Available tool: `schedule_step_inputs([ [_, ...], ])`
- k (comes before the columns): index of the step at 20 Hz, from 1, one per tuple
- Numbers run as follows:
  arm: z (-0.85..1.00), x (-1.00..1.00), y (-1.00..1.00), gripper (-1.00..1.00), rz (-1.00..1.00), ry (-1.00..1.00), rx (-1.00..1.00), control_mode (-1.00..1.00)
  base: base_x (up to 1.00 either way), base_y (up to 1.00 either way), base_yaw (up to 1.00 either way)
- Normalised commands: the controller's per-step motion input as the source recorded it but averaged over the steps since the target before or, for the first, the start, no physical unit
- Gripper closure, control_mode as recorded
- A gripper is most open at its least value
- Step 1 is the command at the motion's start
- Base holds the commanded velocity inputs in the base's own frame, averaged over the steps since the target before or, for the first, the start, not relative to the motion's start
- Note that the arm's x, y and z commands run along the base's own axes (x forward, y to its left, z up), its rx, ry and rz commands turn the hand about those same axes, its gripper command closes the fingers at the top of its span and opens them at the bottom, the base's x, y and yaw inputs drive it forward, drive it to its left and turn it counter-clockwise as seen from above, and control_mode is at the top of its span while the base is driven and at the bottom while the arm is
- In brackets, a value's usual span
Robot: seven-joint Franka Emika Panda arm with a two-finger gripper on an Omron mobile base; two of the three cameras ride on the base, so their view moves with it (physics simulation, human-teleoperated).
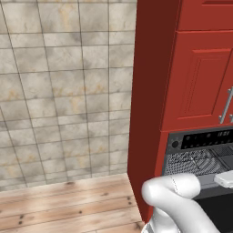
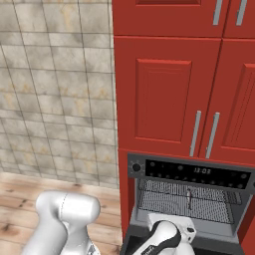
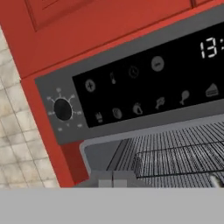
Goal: Take the fish from the oven and place it on the plate on the counter.
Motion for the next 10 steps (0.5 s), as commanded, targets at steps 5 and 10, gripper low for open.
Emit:
schedule_step_inputs([
  [5,-0.70,0.77,-0.10,1.00,0.00,0.00,-0.03,-1.00,0.00,0.00,0.00],
  [10,-0.61,0.61,-0.28,1.00,0.00,-0.04,-0.06,-1.00,0.00,0.00,0.00],
])
